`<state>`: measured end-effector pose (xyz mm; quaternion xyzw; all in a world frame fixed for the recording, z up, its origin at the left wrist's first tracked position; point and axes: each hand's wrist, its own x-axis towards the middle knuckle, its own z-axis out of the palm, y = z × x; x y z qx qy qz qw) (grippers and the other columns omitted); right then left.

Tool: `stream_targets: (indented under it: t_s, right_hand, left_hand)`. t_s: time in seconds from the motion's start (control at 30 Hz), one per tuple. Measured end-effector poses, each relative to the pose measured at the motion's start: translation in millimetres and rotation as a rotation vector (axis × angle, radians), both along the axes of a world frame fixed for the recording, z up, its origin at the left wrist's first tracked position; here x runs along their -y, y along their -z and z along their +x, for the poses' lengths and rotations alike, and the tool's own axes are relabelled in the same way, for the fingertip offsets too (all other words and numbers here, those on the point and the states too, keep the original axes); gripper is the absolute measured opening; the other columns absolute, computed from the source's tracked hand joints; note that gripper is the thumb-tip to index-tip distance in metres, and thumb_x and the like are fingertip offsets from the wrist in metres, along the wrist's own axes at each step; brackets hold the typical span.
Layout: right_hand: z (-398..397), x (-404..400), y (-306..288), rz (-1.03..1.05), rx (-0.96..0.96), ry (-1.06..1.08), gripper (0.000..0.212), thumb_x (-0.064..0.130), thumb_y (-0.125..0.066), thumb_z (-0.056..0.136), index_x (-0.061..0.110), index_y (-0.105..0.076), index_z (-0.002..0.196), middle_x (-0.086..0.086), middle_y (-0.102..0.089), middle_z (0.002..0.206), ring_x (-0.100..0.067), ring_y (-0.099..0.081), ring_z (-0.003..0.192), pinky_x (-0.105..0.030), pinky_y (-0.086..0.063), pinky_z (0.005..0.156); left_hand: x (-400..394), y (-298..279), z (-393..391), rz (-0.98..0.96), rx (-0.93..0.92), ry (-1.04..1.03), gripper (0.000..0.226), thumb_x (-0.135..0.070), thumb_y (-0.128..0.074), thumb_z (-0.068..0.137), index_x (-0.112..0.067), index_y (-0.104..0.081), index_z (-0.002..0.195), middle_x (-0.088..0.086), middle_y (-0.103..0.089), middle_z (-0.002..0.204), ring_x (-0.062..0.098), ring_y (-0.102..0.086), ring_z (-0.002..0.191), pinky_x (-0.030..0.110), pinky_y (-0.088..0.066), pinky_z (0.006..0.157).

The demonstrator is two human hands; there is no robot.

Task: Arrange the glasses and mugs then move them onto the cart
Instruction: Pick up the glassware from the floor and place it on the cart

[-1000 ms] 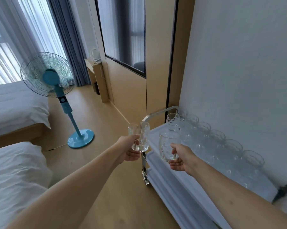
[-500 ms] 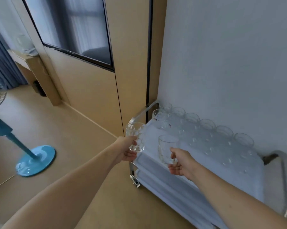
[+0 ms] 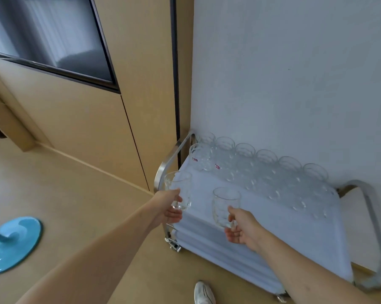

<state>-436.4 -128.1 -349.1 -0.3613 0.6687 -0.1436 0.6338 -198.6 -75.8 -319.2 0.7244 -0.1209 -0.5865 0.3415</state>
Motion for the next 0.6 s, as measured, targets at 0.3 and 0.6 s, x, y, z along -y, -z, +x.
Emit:
stream_targets:
  t_s: [0.3,0.6]
  right_hand:
    - [14.6,55.2,34.7,-0.035,0.047,-0.066,0.032,0.033,-0.052,0.102,0.008,-0.055,0.083,-0.017,-0.061,0.075,-0.027,-0.056,0.065,-0.035,-0.055,0.064]
    - [18.4,99.4,70.9,-0.028,0.114,-0.184,0.025,0.027,-0.054,0.103,0.011,-0.060,0.084,-0.010,-0.058,0.080,-0.022,-0.056,0.072,-0.034,-0.056,0.070]
  left_hand:
    - [59.4,35.1,-0.1,0.049,-0.022,-0.084,0.036,-0.040,-0.054,0.104,-0.005,-0.062,0.099,0.021,-0.063,0.088,0.031,-0.063,0.078,0.036,-0.058,0.066]
    - [97.8,78.3,-5.4,0.070,-0.068,-0.194,0.030,-0.030,-0.053,0.105,-0.003,-0.063,0.096,0.021,-0.064,0.090,0.030,-0.065,0.079,0.036,-0.060,0.069]
